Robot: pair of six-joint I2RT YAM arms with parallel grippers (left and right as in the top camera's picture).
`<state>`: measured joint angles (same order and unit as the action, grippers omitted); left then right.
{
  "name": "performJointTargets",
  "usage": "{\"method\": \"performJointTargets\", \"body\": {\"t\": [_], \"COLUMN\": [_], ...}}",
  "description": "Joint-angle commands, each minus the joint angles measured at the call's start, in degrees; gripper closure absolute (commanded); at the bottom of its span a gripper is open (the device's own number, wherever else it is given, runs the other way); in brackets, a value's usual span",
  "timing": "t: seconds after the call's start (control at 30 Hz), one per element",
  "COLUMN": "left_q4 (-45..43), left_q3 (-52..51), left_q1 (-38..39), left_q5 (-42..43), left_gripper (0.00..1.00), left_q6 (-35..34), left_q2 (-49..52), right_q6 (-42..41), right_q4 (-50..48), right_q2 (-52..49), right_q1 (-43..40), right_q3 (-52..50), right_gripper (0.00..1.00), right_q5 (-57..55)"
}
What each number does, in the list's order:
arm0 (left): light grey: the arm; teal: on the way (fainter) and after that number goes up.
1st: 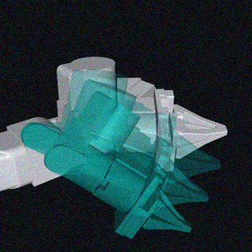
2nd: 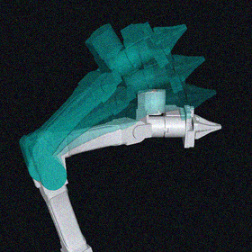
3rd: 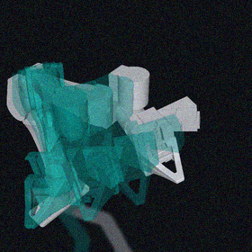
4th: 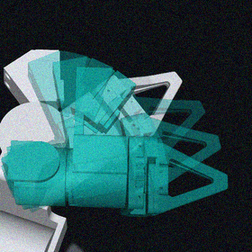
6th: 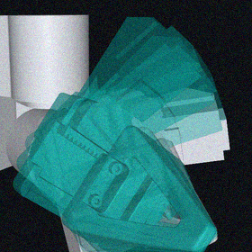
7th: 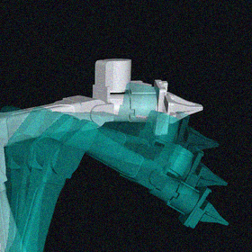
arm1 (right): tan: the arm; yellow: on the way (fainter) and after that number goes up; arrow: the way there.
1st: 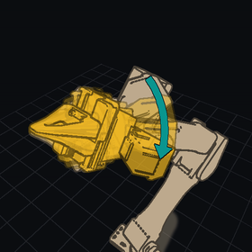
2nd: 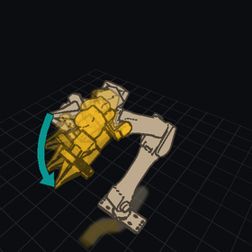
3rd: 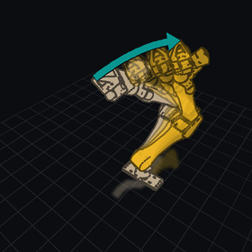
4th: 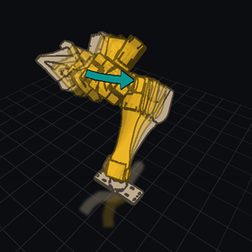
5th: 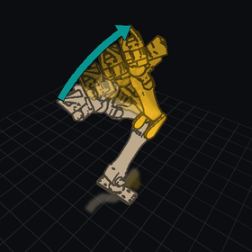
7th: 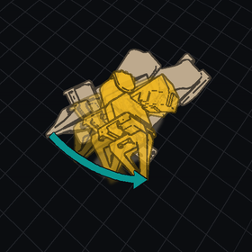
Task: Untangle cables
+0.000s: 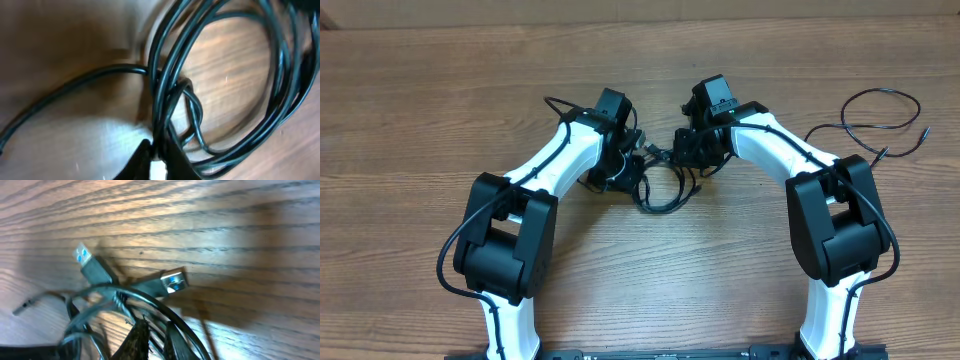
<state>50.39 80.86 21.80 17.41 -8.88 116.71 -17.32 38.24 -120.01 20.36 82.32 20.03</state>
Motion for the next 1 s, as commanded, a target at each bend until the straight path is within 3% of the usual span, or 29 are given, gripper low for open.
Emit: {"method": "performJointTargets", "body": {"t": [0.0, 0.07, 0.13, 0.2, 0.27, 0.33, 0.6, 0.87, 0.97], "left_q4": [4.6, 5.2, 5.1, 5.1, 4.1, 1.9, -4.8, -5.8, -7.1], "left_q3": [0.5, 1.5, 3.6, 5.4, 6.4, 6.8, 6.5, 6.5, 6.5], "left_q1": [0.4, 0.0, -0.5, -0.7, -0.8, -0.8, -0.7, -0.7, -0.7], "left_q5": [0.0, 0.0, 0.0, 0.0, 0.0, 0.0, -1.8, -3.9, -3.9], "left_gripper": [0.93, 0.93, 0.92, 0.90, 0.87, 0.78, 0.65, 0.66, 0.76], "left_q6": [2.1, 2.7, 2.3, 1.4, 0.8, 0.0, -1.0, -1.0, -1.0], "left_q2": [0.5, -0.5, -1.1, -1.1, -1.1, -1.1, 1.4, 6.3, 6.8], "right_q6": [4.0, 3.9, 3.9, 3.9, 4.1, 7.1, 7.7, 7.8, 8.5], "right_q4": [0.5, 4.3, 6.1, 8.2, 10.3, 14.1, 24.5, 25.5, 23.6], "right_q2": [0.4, 0.4, 0.4, 0.4, 0.4, 0.4, 0.4, 0.4, 0.4], "right_q1": [-0.2, -0.2, -0.2, -0.2, -0.2, 0.2, 2.8, 3.8, 4.4], "right_q3": [2.0, 4.7, 6.1, 6.9, 7.1, 7.0, 7.0, 6.9, 6.9], "right_gripper": [0.88, 0.82, 0.60, 0.53, 0.53, 0.53, 0.48, 0.45, 0.46], "right_q5": [1.3, 1.5, 1.9, 3.6, 6.3, 9.6, 3.8, 3.1, 3.1]}}
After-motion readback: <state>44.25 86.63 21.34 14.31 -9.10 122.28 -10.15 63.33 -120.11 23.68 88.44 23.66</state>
